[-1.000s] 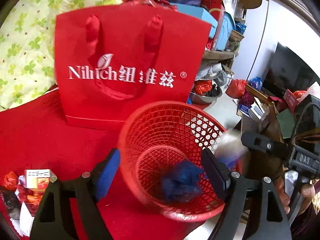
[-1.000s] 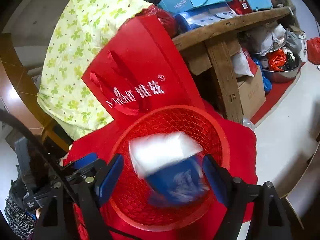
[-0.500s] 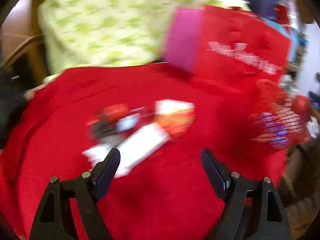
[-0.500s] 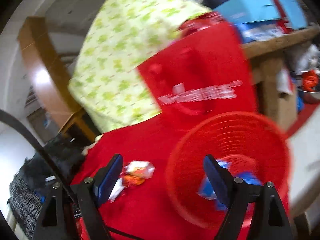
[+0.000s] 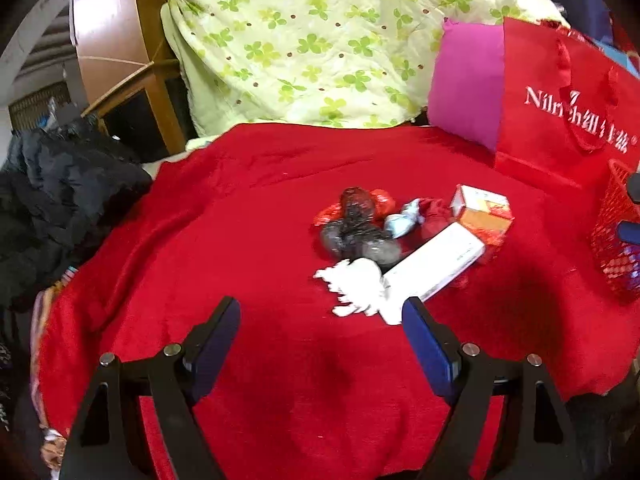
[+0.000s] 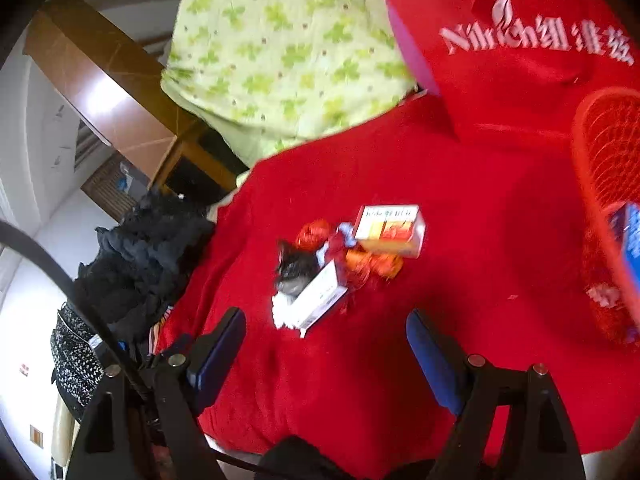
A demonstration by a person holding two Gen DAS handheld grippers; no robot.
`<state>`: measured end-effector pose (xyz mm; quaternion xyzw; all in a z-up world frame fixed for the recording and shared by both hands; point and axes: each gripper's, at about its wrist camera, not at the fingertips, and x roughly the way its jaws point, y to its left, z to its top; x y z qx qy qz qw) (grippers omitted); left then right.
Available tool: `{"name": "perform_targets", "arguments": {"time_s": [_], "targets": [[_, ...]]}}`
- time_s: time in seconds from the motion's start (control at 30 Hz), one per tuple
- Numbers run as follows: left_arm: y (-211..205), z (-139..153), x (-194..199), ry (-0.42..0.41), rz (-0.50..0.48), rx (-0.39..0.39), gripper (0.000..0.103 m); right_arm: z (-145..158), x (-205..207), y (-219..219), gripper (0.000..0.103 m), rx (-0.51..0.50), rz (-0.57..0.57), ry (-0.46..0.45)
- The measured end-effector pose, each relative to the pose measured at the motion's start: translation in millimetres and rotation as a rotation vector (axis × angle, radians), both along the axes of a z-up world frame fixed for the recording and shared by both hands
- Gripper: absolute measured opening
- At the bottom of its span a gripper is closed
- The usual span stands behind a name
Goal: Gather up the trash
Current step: 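Grasp the white medicine box with the right gripper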
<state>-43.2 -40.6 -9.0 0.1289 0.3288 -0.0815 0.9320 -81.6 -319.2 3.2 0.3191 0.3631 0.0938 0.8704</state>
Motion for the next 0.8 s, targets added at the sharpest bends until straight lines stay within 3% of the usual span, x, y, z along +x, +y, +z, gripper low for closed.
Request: {"name": "perform_targets", "arguments": {"time_s": [0.43, 0.8], "targets": [[29, -19, 17, 0.049, 0.032, -0.035, 0.083, -50, 72, 51, 0.085, 0.130, 0.023, 0.211], [50, -44, 39, 0.063, 0.114, 0.022, 0.083, -85, 130, 94, 0.085, 0.148, -0.008, 0.326]]}}
